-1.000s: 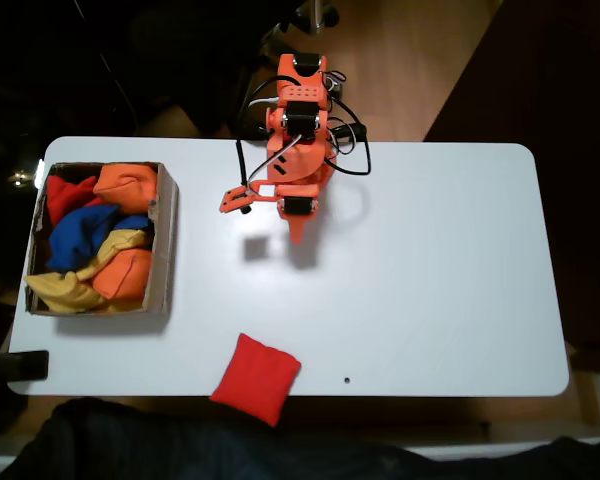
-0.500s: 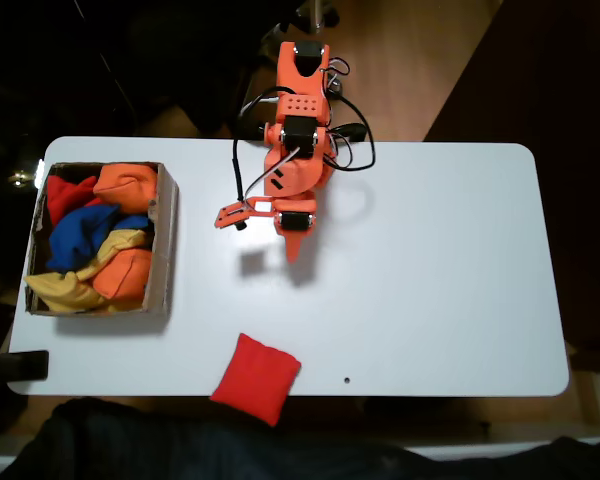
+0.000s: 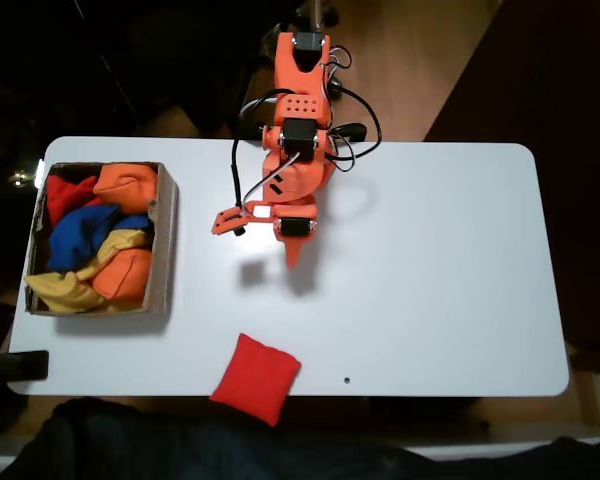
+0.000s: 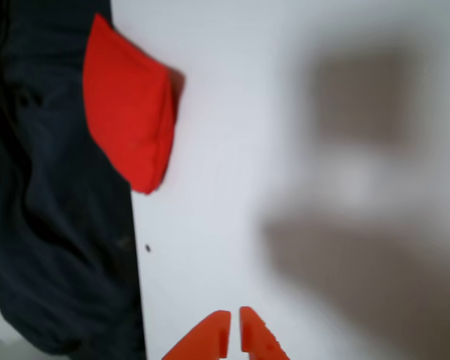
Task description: Grasp a bag and put it in the box.
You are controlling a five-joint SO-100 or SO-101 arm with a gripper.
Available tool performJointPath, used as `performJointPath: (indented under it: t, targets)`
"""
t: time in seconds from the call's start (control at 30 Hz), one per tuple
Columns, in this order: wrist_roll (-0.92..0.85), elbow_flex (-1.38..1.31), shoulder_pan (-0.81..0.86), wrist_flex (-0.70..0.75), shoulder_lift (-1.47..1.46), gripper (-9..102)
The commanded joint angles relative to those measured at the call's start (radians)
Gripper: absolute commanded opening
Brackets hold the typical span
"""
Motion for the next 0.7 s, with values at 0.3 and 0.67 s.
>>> performJointPath:
  t: [0.3, 0.67]
  targets:
    - [0.006, -0.198, 0.012, -0.021, -0.158, 1]
    - [0.008, -0.37, 0.021, -0.014, -0.339, 1]
